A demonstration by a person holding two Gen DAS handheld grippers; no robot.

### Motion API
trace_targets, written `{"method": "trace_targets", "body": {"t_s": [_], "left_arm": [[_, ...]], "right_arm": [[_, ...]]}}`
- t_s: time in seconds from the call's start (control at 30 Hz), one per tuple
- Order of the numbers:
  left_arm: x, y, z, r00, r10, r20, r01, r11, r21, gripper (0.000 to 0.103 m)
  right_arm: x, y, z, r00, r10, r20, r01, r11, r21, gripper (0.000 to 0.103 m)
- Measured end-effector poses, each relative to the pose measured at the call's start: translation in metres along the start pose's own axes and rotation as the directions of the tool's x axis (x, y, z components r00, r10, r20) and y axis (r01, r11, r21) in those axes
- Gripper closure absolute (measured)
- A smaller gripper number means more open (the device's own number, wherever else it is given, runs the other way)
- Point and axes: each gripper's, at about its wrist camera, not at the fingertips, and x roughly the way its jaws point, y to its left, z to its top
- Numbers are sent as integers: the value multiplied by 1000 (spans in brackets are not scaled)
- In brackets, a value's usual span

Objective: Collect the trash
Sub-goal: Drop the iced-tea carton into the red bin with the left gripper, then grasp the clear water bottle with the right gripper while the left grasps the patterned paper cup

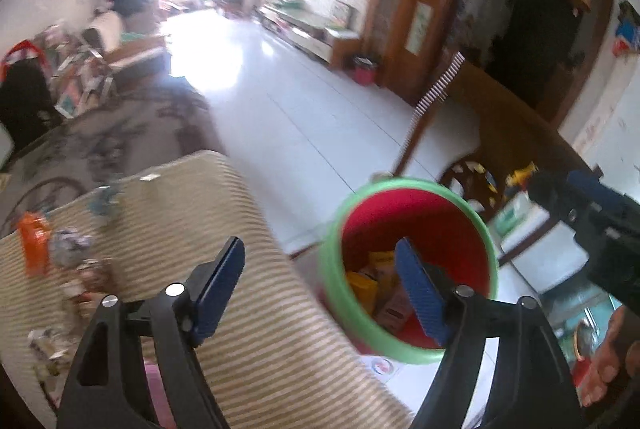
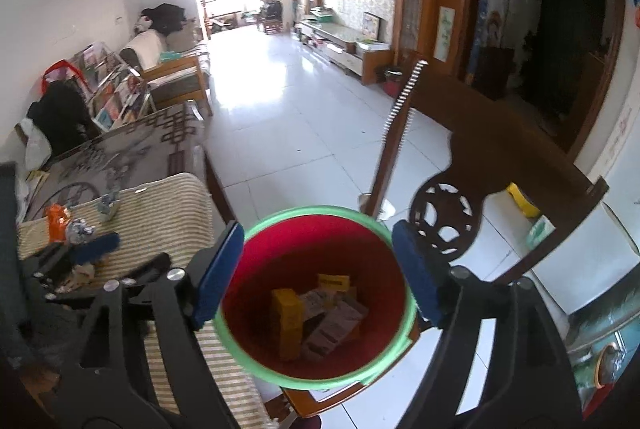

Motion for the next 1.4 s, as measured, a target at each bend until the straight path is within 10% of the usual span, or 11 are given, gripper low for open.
{"method": "trace_targets", "body": {"t_s": [0.43,0.77,1.07,1.27,1.4], "left_arm": [[-75,184,-35,966,255,36,-242,946,-217,19],[-127,347,-86,836,544,-73,-537,782,-317,16],[-110,385,-114,919,366,-145,-393,862,-321,16],[-85,375,-119,943,267,-200,-305,931,-199,16],[-72,365,-116,947,252,-199,-270,960,-69,16]], "right_arm": [[7,135,-10,987,150,-62,-158,978,-136,9],[27,239,-41,941,260,-218,-296,943,-150,6],[54,309,-89,840,362,-405,-444,887,-127,8],[84,342,-131,742,356,-569,-503,856,-120,56],[95,344,-147,689,373,-622,-515,856,-56,53]]}}
